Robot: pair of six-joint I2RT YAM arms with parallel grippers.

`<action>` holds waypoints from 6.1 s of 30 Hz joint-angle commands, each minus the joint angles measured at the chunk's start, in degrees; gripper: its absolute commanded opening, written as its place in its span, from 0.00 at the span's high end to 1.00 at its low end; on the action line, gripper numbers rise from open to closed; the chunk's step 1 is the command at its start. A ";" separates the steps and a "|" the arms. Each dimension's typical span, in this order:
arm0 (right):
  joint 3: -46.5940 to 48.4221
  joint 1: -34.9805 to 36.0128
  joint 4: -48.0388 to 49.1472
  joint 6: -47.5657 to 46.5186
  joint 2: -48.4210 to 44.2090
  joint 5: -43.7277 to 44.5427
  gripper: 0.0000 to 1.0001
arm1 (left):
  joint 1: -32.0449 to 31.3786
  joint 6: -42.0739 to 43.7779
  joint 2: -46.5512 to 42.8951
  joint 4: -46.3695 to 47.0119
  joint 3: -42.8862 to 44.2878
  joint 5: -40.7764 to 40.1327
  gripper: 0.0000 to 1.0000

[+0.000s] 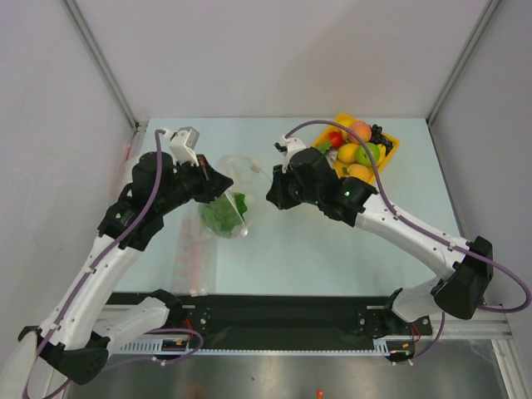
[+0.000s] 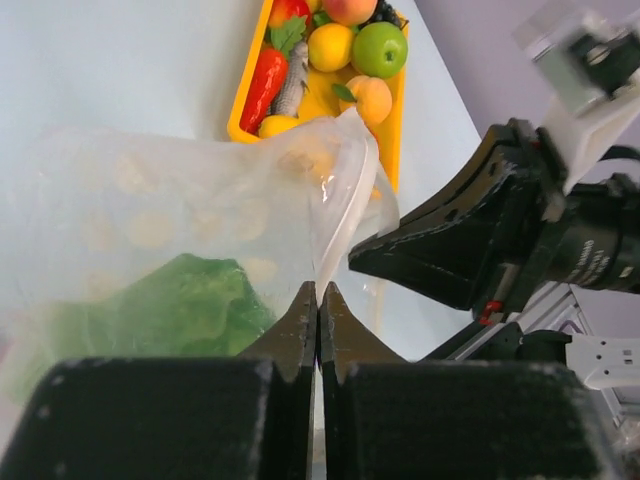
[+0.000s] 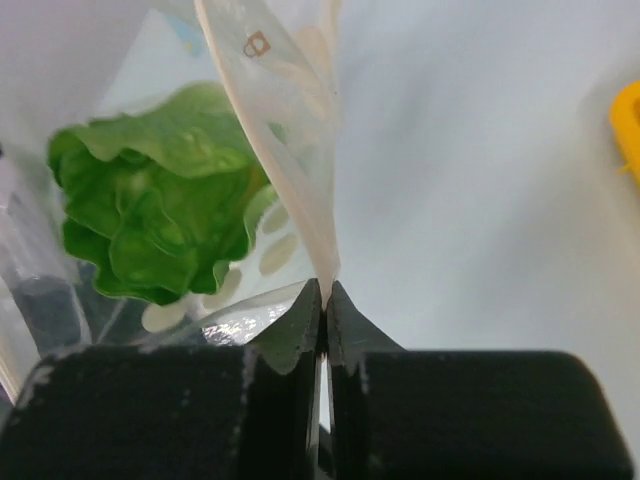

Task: Place the food in the zip-top bag and seal the zipper
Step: Place the fake vegetable in the zipper food storage bag, then pick up the fake fruit from the bin, then place the fake fruit in the zipper food storage bag.

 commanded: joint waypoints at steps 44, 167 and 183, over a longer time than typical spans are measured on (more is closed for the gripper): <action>-6.10 -29.43 14.55 -4.92 19.16 -6.43 0.08 | -13.98 -1.94 -1.83 35.70 -30.37 -12.83 0.99; -38.97 -11.76 52.86 -14.94 -14.32 -12.17 0.39 | -13.36 -2.02 10.12 19.18 -8.23 0.88 1.00; -34.23 -9.12 43.64 -12.22 -18.71 -5.57 0.14 | -7.83 -4.04 4.15 22.17 -12.09 -1.40 1.00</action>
